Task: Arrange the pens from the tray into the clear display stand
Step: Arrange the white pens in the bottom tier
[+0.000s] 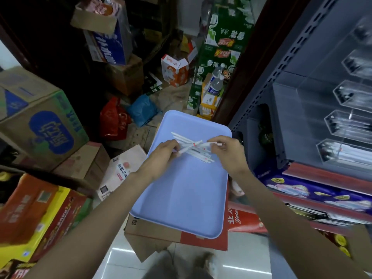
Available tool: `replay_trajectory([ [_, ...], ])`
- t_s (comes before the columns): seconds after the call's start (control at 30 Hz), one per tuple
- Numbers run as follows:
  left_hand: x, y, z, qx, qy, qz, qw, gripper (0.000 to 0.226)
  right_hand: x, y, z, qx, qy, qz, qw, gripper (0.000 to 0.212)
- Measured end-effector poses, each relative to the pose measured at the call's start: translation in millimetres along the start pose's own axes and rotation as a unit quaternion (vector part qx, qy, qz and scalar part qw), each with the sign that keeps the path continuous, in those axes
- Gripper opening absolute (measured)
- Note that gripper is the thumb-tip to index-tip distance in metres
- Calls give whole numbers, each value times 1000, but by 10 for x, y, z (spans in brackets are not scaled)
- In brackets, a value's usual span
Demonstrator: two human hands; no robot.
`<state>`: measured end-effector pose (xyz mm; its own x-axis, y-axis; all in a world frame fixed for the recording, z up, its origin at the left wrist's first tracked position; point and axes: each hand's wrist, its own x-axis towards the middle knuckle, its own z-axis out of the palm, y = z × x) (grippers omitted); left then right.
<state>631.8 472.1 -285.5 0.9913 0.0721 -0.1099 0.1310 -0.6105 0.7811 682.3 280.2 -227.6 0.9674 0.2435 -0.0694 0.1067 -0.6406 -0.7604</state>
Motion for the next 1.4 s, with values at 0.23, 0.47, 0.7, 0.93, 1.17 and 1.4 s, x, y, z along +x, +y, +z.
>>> replay_trajectory([
  [0.23,42,737,-107,5,64,140,988,9,-97,-340,-589,138,59,-50,987,3],
  [0.47,-1,1761,151,-45,38,158,986,12,-273,-323,-1252,290,123,-83,945,5],
  [0.7,-54,2655,593,-167,6,168,972,14,-529,-19,-2055,199,88,-125,968,23],
  [0.93,-18,3500,867,-291,49,213,931,18,-645,339,-3050,-99,64,-211,970,17],
  [1.17,-100,3636,1256,-313,20,204,927,6,-655,644,-3411,-143,-11,-216,966,16],
  [1.4,-86,3461,1456,-343,124,146,919,8,-543,966,-3443,-93,52,-152,983,10],
])
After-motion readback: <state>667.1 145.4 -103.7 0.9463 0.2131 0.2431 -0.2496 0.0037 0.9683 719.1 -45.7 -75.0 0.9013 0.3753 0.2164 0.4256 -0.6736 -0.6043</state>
